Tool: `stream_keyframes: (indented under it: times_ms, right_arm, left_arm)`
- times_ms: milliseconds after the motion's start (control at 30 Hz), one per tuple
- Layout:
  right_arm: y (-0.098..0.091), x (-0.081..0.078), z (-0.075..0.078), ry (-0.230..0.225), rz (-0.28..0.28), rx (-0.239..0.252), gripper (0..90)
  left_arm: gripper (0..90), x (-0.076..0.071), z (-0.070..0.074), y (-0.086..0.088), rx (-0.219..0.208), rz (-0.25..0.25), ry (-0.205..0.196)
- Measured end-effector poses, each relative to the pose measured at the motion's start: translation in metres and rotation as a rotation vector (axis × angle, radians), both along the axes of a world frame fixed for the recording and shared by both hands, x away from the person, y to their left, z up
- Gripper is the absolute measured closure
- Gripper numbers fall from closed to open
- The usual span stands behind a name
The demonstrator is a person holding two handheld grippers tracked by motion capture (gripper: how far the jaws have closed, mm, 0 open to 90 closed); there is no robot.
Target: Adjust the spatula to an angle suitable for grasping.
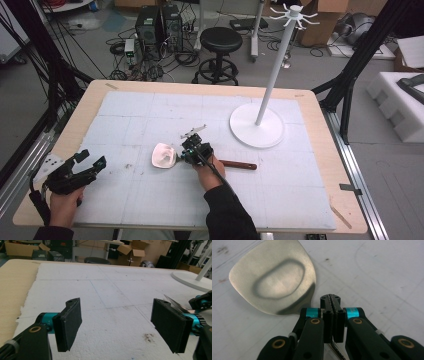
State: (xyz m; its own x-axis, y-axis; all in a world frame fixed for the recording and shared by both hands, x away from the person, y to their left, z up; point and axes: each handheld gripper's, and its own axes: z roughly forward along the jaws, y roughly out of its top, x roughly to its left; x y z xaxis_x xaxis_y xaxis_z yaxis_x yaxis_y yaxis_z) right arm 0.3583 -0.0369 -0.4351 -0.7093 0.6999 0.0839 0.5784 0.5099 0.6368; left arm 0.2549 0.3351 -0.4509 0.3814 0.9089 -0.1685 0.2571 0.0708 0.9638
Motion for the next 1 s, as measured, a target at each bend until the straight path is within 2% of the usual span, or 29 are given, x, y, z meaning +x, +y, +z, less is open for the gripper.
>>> stream_keyframes:
  times_ms: [167,200,333,500,567,633,667,700,800,833,867,1000]
  right_arm:
    - [0.003,-0.010,0.001,0.022,0.044,-0.001,89.2]
    - [0.005,-0.016,0.001,0.025,0.070,0.005,89.1]
    - [0.006,-0.030,0.000,0.027,0.112,0.021,89.1]
    - [0.003,-0.046,0.000,0.040,0.135,0.036,89.1]
    - [0.002,-0.052,0.000,0.058,0.145,0.040,89.1]
    - [-0.001,-0.057,-0.001,0.057,0.169,0.052,89.1]
    - [-0.002,-0.060,0.000,0.062,0.162,0.056,89.0]
    - [-0.006,-0.061,0.001,0.027,0.168,0.064,89.0]
    - [-0.026,-0.063,0.008,-0.057,0.122,0.109,89.1]
    - [-0.026,-0.063,0.008,-0.057,0.122,0.109,89.1]
    - [-0.049,-0.061,0.012,-0.103,0.056,0.129,89.1]
    - [-0.108,-0.059,0.016,-0.163,-0.137,0.158,89.1]
  left_arm:
    - [24.9,0.000,0.000,0.000,0.001,0.001,0.001]
    - [24.9,0.000,0.000,0.000,0.001,0.001,0.001]
    - [24.9,0.000,0.000,0.000,0.001,0.000,0.001]
    - [24.9,0.000,0.000,0.000,0.001,0.000,0.002]
    - [24.9,0.000,0.000,0.000,0.002,0.001,0.001]
    - [24.9,0.000,0.000,0.000,0.002,0.001,0.001]
    - [25.0,0.000,0.000,0.000,0.002,0.001,0.001]
    - [24.9,0.000,0.000,0.000,0.001,0.001,0.000]
    - [24.9,0.000,0.000,0.000,0.002,0.000,-0.001]
    - [24.9,0.000,0.000,0.000,0.002,0.000,-0.001]
    - [24.9,0.000,0.000,0.000,0.001,0.001,-0.001]
    - [24.9,0.000,0.000,0.000,0.004,0.001,0.003]
